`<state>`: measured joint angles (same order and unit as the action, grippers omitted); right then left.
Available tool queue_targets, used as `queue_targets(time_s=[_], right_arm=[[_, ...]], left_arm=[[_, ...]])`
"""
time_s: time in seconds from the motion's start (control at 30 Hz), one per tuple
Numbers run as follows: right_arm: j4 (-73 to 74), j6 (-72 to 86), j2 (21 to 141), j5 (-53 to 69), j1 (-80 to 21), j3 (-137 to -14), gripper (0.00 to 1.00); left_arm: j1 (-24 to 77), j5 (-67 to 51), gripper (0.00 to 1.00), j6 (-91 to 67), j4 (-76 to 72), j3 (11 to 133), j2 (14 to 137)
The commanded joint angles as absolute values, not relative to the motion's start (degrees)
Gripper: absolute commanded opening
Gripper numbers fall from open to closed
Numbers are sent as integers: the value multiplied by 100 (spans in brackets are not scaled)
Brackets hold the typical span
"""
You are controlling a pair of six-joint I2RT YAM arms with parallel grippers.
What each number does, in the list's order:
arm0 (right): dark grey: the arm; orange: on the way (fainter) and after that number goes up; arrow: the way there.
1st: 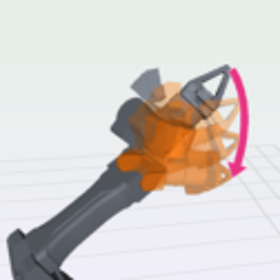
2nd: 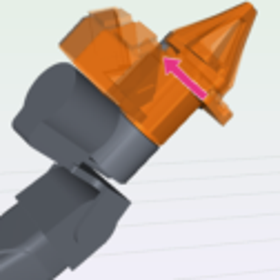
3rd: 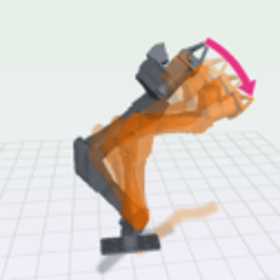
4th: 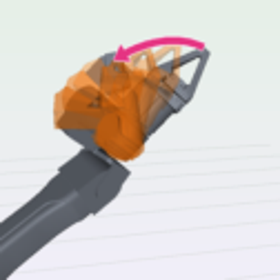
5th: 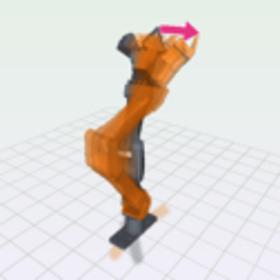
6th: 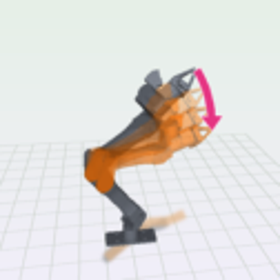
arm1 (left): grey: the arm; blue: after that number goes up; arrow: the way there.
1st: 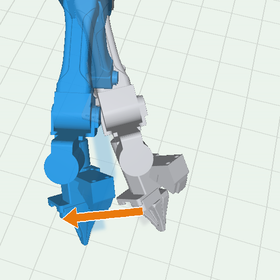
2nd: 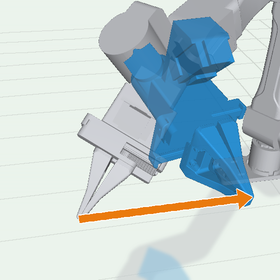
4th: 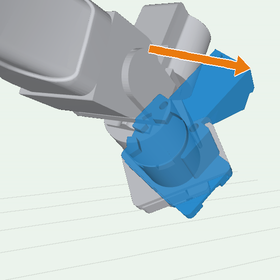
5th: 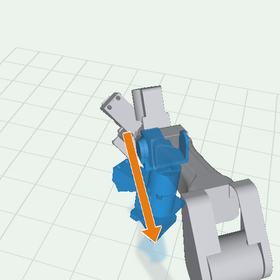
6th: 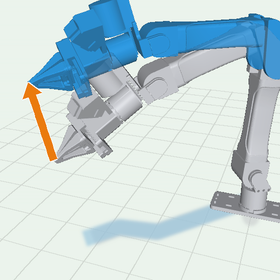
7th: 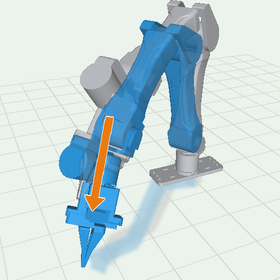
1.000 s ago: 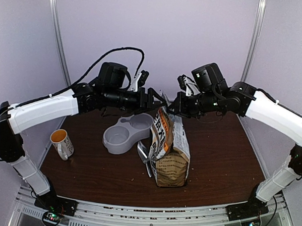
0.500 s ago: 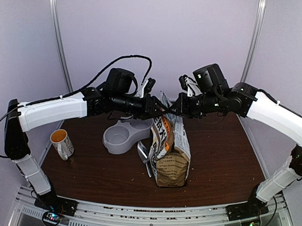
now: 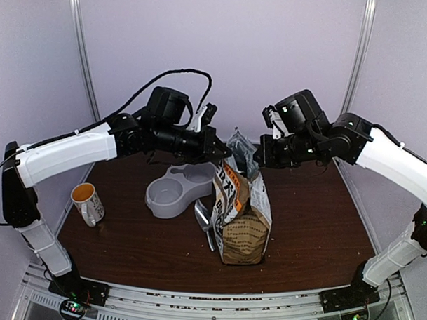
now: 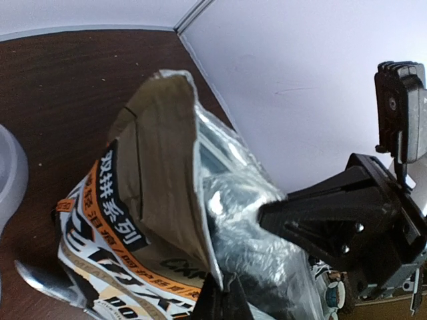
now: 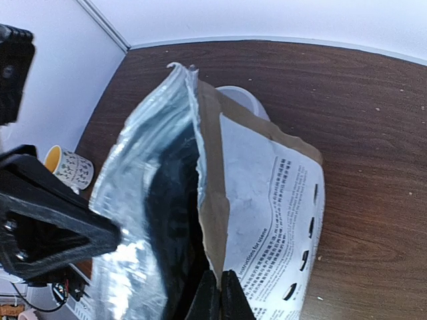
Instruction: Serve the pet food
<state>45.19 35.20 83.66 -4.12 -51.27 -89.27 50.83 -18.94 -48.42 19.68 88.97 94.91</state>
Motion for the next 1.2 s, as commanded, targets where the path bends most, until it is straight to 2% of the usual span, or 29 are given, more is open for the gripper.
queue_targets(time_s=[0.0,0.23,0.5,0.57,0.73,0.83,1.0,1.17], right_arm=[[5275,3312,8209,-1734,-5089,-9433,0],[5696,3281,8260,-2174,-5090,-9739,0],[5384,3164,8401,-1748,-5183,-9488,0],[5258,3011,8358,-1610,-5207,-9483,8],[5070,2399,8250,-1230,-5240,-9582,37],[5267,2268,8411,-1267,-5238,-9810,48],[5498,2233,8728,-1258,-5247,-10120,49],[5593,2168,8976,-1314,-5256,-10217,40]], left_arm=[[5054,-1427,0,-4305,2928,9618,9098],[5054,-1258,0,-3994,3708,10044,9099],[5062,-1691,0,-4189,3042,9631,9194],[5062,-1671,2,-4192,2969,9631,9194],[5062,-1647,3,-4158,2892,9650,9170],[5062,-1644,3,-4157,2884,9651,9161],[5062,-1610,3,-4153,2857,9650,9132],[5062,-1598,3,-4141,2856,9629,9094]])
